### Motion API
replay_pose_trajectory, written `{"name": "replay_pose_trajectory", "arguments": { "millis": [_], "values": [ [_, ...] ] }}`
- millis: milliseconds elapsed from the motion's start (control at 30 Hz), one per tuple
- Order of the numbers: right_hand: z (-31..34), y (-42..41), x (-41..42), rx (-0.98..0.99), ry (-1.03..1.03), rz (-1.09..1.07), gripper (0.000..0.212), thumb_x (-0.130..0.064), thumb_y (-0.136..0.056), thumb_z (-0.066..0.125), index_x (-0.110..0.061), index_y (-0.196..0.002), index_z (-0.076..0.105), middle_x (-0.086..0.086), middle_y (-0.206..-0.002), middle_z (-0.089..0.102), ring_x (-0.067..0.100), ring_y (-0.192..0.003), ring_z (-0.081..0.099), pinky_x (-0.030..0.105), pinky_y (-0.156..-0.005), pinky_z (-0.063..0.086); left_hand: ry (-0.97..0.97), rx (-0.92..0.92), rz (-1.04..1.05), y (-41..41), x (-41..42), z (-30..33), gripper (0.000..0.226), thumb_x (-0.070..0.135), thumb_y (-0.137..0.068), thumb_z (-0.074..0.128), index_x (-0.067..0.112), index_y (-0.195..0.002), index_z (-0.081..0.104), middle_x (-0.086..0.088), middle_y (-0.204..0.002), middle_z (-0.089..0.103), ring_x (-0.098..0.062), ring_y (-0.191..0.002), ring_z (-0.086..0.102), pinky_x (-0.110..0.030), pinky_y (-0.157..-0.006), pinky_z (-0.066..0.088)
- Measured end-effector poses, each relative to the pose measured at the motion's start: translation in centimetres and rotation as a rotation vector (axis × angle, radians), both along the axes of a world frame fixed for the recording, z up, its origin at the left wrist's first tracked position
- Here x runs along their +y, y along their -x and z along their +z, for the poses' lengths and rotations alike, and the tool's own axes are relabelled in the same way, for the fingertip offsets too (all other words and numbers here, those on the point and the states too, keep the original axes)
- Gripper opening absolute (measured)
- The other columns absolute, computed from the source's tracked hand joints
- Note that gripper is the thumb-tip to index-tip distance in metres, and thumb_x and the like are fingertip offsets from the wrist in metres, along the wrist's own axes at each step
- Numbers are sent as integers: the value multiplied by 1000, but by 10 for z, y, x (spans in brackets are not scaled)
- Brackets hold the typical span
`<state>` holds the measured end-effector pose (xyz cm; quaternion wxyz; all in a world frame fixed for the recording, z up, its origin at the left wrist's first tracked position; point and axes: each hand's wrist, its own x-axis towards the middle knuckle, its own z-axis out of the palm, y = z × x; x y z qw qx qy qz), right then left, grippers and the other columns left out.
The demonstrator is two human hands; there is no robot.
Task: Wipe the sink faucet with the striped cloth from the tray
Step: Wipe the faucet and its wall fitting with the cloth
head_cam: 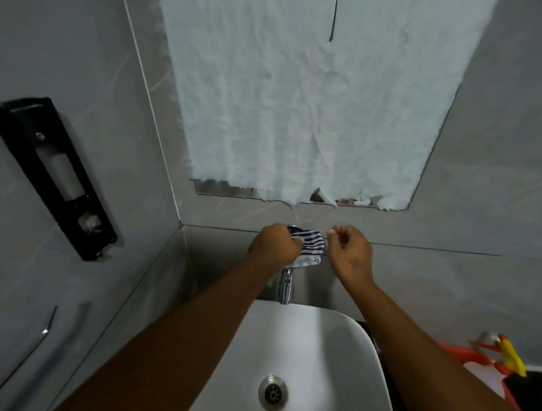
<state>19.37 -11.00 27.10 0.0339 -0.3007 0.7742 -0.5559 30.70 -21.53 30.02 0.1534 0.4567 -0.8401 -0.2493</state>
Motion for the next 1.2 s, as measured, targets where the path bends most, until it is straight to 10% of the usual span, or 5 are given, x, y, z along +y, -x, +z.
{"name": "replay_pose_trajectory", "arguments": {
  "millis": [267, 567, 733, 900, 1200],
  "values": [
    [-40, 95, 30, 1213, -386, 116, 62, -5, -88, 57, -1, -148, 41, 19, -160, 30, 35, -149, 26, 52, -122, 21, -1097, 825, 316, 6, -23, -34, 59, 23, -69, 89, -7, -115, 69, -20, -108, 76, -30, -97, 75, -40, -90, 60],
    [-80, 129, -4, 1476, -213, -61, 67, -34, -96, 54, -4, -151, 29, 11, -168, -6, 29, -154, -5, 54, -122, 5, -52, 230, 167, 44, 1, -38, 21, 19, -85, 67, 3, -98, 69, -10, -95, 72, -28, -83, 69, -27, -59, 47],
    [-87, 133, -11, 1484, -199, -94, 72, -36, -94, 55, -4, -151, 26, 11, -167, -9, 30, -154, -9, 54, -122, -2, -1330, 798, 154, 16, -34, -40, 29, 19, -84, 74, -2, -105, 74, -16, -94, 76, -29, -80, 71, -41, -75, 60],
    [-86, 133, -11, 1460, -208, -73, 79, -36, -95, 53, -5, -155, 13, 10, -167, -14, 29, -153, -13, 53, -121, -5, -96, 189, 215, 45, -3, -33, 31, 17, -81, 68, 0, -108, 65, -16, -99, 73, -25, -77, 66, -30, -58, 46],
    [-79, 124, -6, 1405, -259, -45, 78, -34, -96, 55, -4, -154, 13, 10, -165, -20, 28, -152, -18, 53, -121, -6, 477, -171, 49, 8, 59, -66, 62, 25, -85, 71, 9, -139, 43, -25, -143, 45, -37, -115, 58, -43, -85, 57]
  ]
}}
